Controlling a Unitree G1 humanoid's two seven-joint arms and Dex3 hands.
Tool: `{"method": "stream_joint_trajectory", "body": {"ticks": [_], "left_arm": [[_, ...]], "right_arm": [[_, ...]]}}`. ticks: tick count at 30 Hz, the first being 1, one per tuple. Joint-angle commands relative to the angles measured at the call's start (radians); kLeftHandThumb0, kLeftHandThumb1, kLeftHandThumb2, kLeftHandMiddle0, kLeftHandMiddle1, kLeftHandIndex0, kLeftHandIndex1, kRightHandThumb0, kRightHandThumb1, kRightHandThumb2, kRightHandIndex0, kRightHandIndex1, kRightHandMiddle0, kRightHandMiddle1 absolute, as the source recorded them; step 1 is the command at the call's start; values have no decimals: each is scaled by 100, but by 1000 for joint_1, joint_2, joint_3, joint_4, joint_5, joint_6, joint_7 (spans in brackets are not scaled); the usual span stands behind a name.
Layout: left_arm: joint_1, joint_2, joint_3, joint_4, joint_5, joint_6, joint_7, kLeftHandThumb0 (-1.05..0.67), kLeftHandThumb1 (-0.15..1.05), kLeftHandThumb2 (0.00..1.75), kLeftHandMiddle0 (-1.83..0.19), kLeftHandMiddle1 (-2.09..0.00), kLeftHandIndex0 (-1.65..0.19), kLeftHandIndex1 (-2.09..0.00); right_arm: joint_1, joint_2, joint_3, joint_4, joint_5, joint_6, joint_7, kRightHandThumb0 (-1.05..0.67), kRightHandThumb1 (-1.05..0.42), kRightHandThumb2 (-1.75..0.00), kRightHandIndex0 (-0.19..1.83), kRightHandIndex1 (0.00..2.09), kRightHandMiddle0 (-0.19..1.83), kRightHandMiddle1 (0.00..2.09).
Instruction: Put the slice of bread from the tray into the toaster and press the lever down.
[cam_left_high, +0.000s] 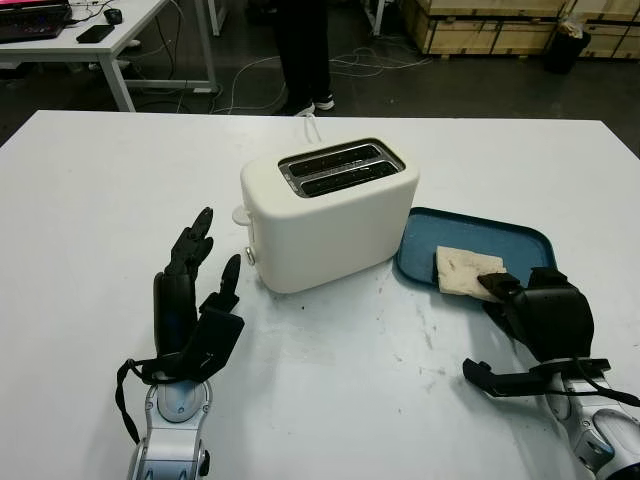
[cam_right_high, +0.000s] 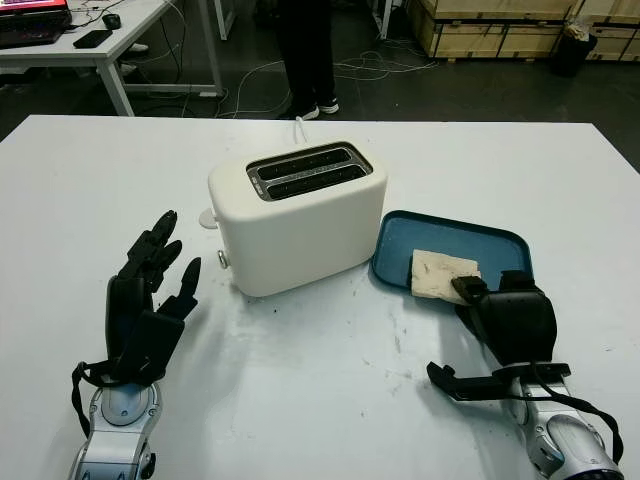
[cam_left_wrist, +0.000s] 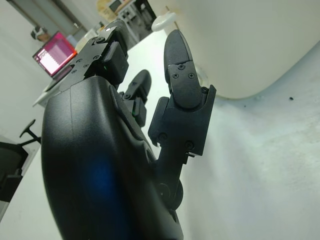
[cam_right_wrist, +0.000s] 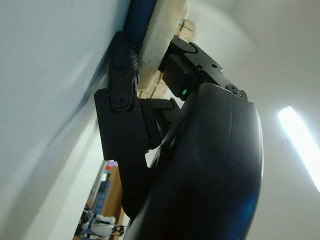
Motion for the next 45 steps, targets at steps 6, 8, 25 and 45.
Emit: {"method": "stream_joint_trajectory", "body": {"ticks": [6,8,25,45], "left_arm": [[-3,-4,-4,-2,8,-1,4,-57,92,46,-28,-40,-37,0],[-3,-1,-6,2,12,-8,6,-56,92,46,-28,-40,-37,0],[-2,-10,-14,5,19,-2,13,-56,92,47,-27,-42,-36,0],[-14,-18,-20,17,22,-9,30,-57,92,46,-25,-43,-36,0]], "right_arm": [[-7,-20,-33,-43,51,-82,-68,-41,-92,-26,56,168,73,103],[-18,-25,-51,-51,71,-106,-77,-41,-92,-25,54,173,57,134],[-60,-69,-115,-133,111,-150,23,-44,-92,-29,56,175,43,160],[-65,-67,-164,-167,225,-179,212,-42,-92,-31,59,175,45,156]]}}
